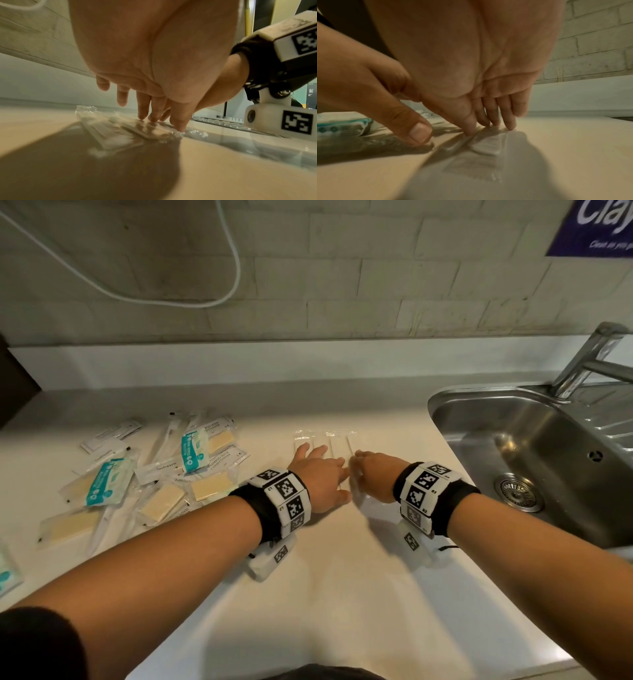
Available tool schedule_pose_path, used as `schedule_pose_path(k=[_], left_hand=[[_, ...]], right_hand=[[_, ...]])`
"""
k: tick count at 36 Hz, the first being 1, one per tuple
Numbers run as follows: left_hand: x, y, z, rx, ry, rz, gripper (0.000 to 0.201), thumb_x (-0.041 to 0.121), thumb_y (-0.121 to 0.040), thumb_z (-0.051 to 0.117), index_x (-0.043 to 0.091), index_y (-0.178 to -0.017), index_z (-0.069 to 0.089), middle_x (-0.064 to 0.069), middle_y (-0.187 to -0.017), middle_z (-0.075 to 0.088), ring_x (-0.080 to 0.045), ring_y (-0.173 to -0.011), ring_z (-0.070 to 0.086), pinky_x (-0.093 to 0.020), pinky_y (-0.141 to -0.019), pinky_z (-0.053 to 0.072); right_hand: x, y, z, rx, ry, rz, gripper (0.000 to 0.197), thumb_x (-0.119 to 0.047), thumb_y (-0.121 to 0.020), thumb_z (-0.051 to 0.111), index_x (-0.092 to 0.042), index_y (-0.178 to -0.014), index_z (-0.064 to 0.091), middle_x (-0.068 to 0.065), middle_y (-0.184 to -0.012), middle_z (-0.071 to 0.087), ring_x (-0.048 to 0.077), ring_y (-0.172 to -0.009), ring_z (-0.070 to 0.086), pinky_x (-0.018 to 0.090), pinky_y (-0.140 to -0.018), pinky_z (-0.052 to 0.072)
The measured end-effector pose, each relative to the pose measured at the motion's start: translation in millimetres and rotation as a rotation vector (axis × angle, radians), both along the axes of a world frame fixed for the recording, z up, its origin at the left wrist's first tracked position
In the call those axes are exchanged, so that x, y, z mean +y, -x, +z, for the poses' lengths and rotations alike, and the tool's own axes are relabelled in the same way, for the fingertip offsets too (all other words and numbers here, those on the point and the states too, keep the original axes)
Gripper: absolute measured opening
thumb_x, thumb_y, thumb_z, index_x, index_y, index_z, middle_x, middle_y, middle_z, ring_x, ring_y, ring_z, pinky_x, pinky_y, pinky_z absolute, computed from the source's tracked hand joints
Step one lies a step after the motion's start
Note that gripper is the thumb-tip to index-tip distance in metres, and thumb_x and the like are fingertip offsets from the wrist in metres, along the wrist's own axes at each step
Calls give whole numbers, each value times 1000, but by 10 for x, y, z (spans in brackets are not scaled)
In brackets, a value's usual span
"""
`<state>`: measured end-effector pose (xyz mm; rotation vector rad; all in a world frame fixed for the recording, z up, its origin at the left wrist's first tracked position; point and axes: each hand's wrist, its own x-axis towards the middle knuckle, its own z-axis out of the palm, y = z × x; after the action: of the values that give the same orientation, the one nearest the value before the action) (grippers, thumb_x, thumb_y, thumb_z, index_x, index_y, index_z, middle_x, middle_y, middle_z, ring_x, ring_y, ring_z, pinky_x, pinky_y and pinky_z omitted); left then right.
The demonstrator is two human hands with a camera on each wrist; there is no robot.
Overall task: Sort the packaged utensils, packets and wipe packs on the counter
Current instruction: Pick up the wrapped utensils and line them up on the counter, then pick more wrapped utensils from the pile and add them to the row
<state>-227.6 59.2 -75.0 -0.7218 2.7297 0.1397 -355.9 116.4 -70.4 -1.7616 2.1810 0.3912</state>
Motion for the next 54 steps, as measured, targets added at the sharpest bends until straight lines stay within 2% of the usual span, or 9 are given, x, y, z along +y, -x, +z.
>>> schedule_pose_path(k=[6, 11, 25, 32, 35, 39, 45, 51, 54], left_hand=[[6, 11, -13, -2, 21, -7, 60, 57, -96, 40, 28, -148, 37, 6, -160, 24, -29, -149, 10, -54, -118, -2], [13, -8, 3, -4, 16, -7, 60, 56, -95, 42, 28, -148, 37, 6, -159, 26, -29, -149, 12, -55, -117, -2], [-4, 4, 5, -6, 5, -7, 60, 56, -95, 44, 30, -148, 36, 6, -161, 24, -29, -149, 13, -54, -117, -2], [-44, -9, 11, 37, -62, -7, 59, 57, -92, 48, 30, -144, 42, 3, -160, 26, -29, -149, 13, -55, -117, -3], [-148, -79, 126, 182, -134, 66, 60, 57, -89, 53, 35, -143, 42, 4, -159, 28, -24, -149, 15, -52, -117, -1], [-472, -368, 350, 324, -106, 176, 59, 59, -90, 52, 37, -144, 41, 9, -154, 37, -19, -142, 31, -45, -117, 15], [-1170, -1209, 554, 449, -164, 491, 50, 43, -88, 66, 24, -133, 57, 0, -138, 57, -22, -126, 54, -40, -108, 40], [-1734, -2001, 501, 374, -113, 767, 15, 27, -88, 68, 14, -94, 73, -12, -104, 73, -29, -98, 66, -35, -90, 52], [-1866, -2171, 404, 280, -118, 809, 28, 31, -88, 67, 4, -90, 74, -19, -92, 73, -30, -84, 68, -36, -78, 53]], right_hand=[[11, 4, -41, -58, 42, -28, 37, -12, -92, 58, -7, -128, 51, 9, -130, 49, 25, -116, 55, 35, -98, 46], [12, -4, -28, -78, 47, -44, 29, -17, -92, 56, -8, -120, 57, 9, -122, 53, 25, -109, 58, 33, -88, 46], [22, -41, 33, -74, 63, -79, 33, -22, -93, 55, -11, -124, 57, 9, -128, 54, 24, -117, 55, 37, -102, 45], [41, -25, 69, -112, 74, -80, 38, -22, -88, 63, -13, -125, 57, 7, -126, 53, 22, -111, 57, 33, -96, 47], [56, -35, 92, -106, 75, -67, 45, -22, -90, 60, -14, -132, 50, 5, -131, 50, 22, -115, 55, 34, -99, 46], [42, -60, 159, -101, 113, -67, 48, -19, -91, 55, -17, -138, 45, 4, -136, 46, 23, -116, 55, 34, -97, 48], [-311, -429, 427, -133, 155, 44, 51, -31, -91, 57, -22, -140, 43, 2, -136, 51, 22, -115, 57, 33, -96, 47], [-1060, -1104, 697, -187, 141, 184, 57, -46, -90, 58, -18, -138, 47, 4, -139, 53, 25, -125, 52, 36, -104, 41], [-1500, -1444, 777, -201, 97, 178, 58, -46, -93, 54, -8, -136, 50, 11, -139, 52, 29, -125, 51, 35, -104, 40]])
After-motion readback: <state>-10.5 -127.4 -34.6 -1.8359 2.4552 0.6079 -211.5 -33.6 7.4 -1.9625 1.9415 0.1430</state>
